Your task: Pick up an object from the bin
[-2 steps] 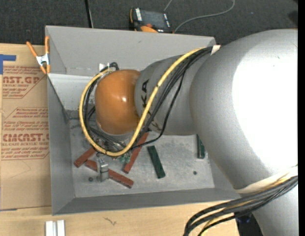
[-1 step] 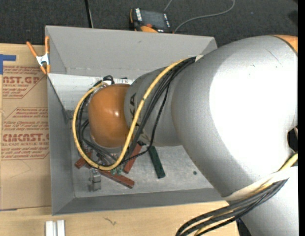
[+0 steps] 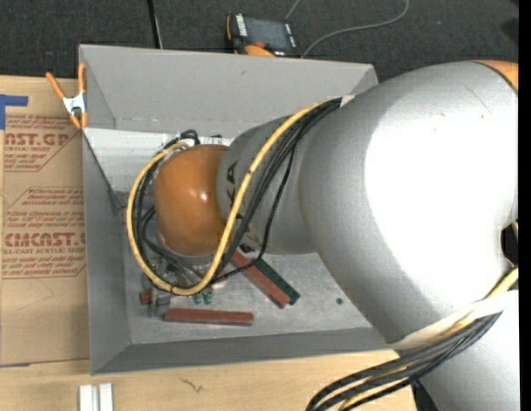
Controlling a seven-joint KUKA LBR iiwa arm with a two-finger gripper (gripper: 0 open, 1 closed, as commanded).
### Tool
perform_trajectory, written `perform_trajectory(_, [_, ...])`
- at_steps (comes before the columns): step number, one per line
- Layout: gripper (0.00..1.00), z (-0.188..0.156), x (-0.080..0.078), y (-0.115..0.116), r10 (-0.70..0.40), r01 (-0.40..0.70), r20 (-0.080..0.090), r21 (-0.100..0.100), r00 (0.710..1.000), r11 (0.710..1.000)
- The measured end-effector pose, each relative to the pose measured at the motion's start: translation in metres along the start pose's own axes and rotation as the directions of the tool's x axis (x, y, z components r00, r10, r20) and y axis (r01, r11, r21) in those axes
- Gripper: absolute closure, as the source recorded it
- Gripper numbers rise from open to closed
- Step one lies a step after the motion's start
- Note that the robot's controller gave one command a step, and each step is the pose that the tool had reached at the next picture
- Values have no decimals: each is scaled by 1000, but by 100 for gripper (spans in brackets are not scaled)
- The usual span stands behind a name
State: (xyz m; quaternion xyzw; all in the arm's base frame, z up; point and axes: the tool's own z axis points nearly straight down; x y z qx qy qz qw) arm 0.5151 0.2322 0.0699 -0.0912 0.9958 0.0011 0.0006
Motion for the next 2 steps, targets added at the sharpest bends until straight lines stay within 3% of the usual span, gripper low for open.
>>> perform_trajectory(1, [100,-61,6,2,-29,29,5,0,1000,1000])
perform_trajectory(2, [100,-150,-18,-3,-43,43,10,0,999,999])
